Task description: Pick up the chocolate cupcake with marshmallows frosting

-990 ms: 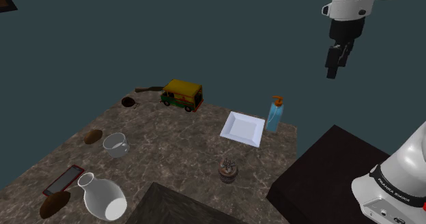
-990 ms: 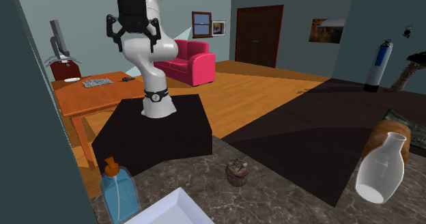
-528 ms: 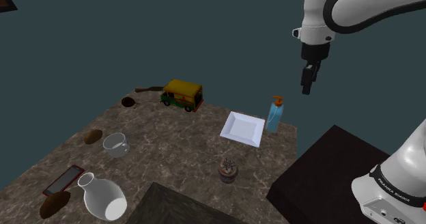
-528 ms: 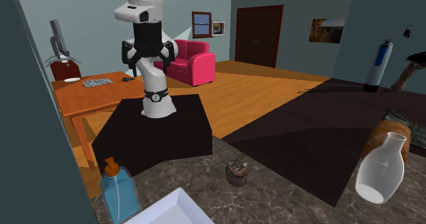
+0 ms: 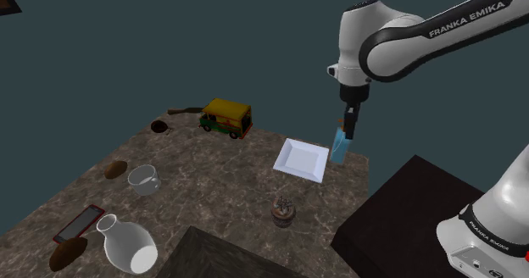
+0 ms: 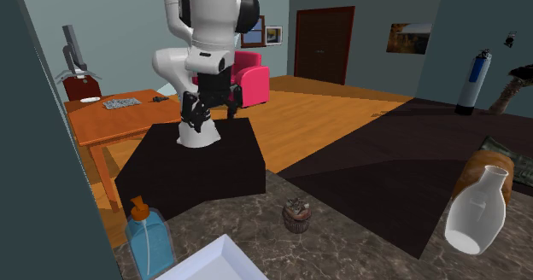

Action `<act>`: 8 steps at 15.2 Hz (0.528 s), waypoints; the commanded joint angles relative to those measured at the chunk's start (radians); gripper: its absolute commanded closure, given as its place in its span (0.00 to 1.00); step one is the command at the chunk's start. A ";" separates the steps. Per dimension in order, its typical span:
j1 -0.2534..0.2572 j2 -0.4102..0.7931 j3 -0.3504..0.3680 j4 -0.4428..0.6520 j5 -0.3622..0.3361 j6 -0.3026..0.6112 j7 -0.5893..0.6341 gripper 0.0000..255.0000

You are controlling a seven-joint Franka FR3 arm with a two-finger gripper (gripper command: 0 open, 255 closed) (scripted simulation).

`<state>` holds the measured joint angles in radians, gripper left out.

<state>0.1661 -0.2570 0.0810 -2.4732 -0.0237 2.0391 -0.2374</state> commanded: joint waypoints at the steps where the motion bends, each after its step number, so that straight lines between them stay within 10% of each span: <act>1: 0.019 0.064 0.014 0.016 0.006 0.053 -0.020 0.00; 8: 0.074 0.290 0.065 0.085 0.004 0.221 -0.080 0.00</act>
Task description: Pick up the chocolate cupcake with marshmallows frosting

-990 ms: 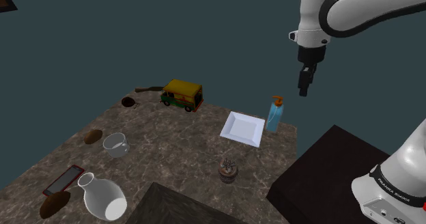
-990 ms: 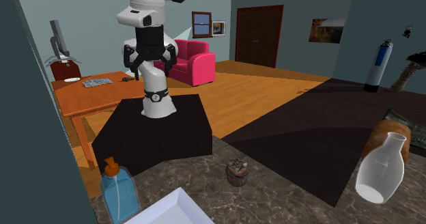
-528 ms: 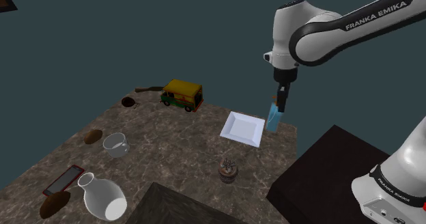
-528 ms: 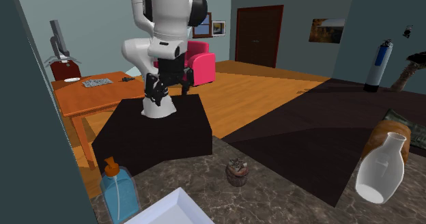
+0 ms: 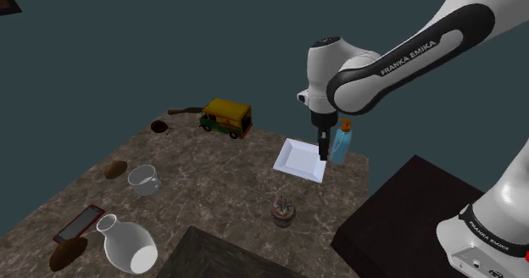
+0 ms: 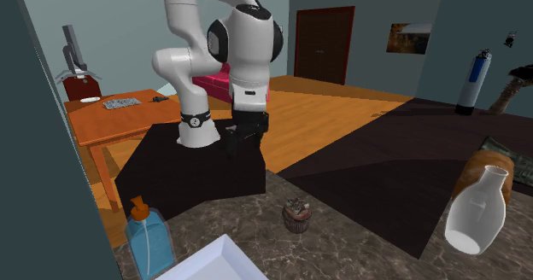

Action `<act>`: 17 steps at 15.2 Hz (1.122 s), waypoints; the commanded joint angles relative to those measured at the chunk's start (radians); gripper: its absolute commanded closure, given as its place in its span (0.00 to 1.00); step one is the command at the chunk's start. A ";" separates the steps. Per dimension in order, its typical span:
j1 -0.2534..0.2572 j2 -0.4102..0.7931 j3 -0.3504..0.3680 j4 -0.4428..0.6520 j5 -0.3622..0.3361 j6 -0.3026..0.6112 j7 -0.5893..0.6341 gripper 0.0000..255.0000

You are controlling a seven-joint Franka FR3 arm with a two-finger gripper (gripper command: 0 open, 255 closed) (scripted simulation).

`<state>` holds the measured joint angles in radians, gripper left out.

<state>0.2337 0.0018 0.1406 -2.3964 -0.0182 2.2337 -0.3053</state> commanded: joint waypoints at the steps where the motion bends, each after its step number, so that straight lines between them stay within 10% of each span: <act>1: 0.014 0.064 0.013 0.021 -0.005 0.047 -0.019 0.00; 17: 0.150 0.519 0.089 0.273 -0.115 0.265 -0.085 0.00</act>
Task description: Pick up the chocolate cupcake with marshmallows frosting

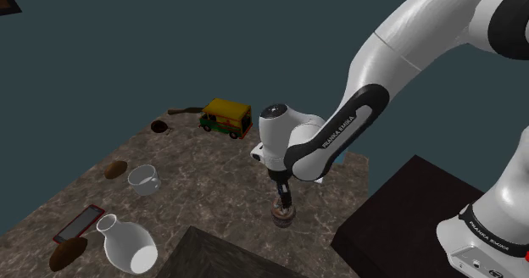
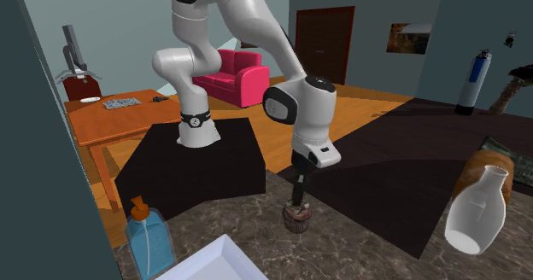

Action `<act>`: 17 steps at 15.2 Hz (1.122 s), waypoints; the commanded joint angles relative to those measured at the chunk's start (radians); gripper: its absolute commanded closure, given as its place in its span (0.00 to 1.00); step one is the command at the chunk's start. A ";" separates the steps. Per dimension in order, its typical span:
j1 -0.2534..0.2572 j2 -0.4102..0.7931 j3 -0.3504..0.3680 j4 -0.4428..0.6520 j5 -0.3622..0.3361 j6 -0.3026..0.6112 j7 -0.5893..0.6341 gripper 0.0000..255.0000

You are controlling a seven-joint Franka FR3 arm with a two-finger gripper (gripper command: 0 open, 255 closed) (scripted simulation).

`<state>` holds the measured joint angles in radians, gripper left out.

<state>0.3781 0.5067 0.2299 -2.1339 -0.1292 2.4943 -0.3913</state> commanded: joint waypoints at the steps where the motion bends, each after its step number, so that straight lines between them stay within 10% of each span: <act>1: 0.008 0.027 -0.003 0.014 -0.008 0.014 0.003 0.00; 8: 0.021 0.097 -0.021 0.032 -0.027 0.064 0.014 0.00; 9: 0.022 0.098 -0.021 0.035 -0.027 0.063 0.014 1.00; 17: 0.023 0.098 -0.020 0.034 -0.027 0.064 0.016 1.00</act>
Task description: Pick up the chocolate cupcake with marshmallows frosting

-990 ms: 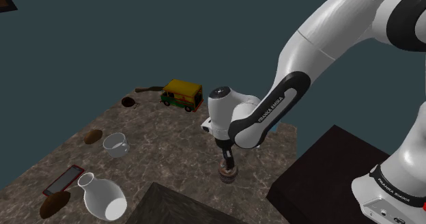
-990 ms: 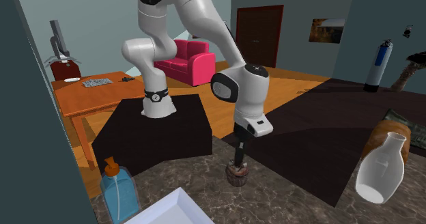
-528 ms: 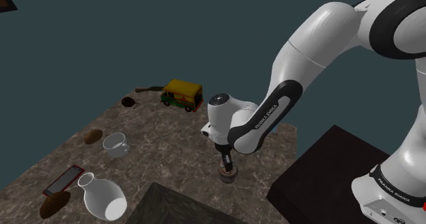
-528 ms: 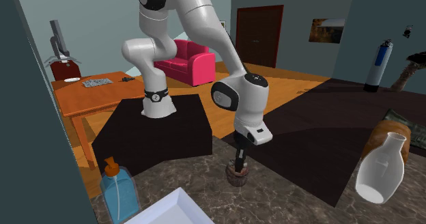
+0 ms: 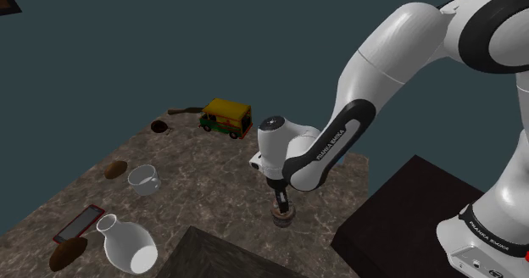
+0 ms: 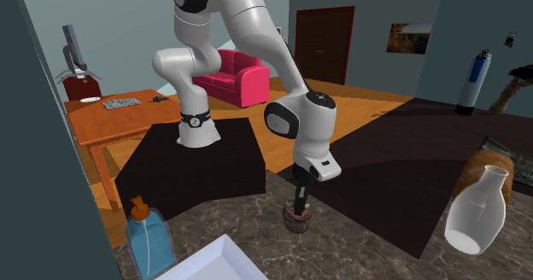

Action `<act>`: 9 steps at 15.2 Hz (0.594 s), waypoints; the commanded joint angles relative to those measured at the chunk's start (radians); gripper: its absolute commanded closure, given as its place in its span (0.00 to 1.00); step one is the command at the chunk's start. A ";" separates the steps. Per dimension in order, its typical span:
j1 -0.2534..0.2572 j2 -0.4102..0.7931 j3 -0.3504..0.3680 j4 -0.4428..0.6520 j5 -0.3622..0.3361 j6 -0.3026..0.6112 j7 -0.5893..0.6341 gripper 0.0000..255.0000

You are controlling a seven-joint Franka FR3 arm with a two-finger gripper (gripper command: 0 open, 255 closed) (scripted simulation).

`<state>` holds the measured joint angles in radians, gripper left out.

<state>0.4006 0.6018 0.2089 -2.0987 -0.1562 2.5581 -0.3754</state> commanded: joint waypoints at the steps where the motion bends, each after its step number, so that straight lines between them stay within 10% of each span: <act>1: -0.001 0.001 0.000 -0.003 0.000 0.000 -0.002 1.00; 9: -0.021 -0.098 0.026 -0.028 0.028 -0.073 -0.018 1.00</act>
<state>0.3828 0.5163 0.2317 -2.1227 -0.1317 2.4931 -0.3909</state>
